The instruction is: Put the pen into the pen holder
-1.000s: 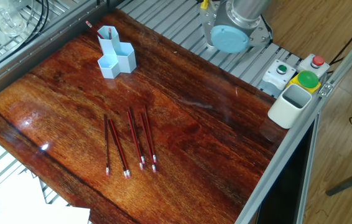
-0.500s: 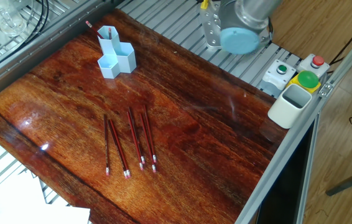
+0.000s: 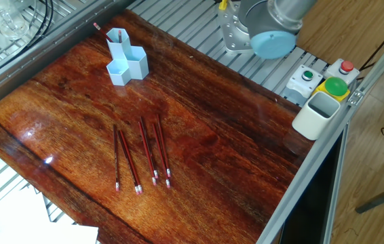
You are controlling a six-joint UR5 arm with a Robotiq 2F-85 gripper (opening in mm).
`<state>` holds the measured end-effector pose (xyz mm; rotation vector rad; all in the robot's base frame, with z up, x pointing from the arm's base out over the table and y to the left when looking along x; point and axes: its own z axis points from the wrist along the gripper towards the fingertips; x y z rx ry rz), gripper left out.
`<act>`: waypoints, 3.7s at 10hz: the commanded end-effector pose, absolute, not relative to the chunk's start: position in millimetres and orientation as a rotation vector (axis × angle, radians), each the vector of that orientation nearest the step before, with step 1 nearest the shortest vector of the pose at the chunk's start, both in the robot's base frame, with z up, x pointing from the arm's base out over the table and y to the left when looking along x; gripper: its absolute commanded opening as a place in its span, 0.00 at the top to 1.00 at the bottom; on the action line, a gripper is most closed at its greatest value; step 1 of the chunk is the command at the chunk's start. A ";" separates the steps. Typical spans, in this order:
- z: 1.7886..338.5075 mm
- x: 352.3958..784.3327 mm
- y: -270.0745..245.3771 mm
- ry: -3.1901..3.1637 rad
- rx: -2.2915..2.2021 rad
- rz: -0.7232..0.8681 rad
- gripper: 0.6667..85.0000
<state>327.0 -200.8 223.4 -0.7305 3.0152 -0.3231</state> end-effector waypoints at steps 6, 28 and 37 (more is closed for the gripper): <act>235.6 284.3 -232.3 3.167 -0.855 -0.517 1.00; 173.7 332.0 -233.4 2.926 -0.950 -0.273 1.00; 111.8 317.9 -251.5 2.945 -0.917 -0.175 1.00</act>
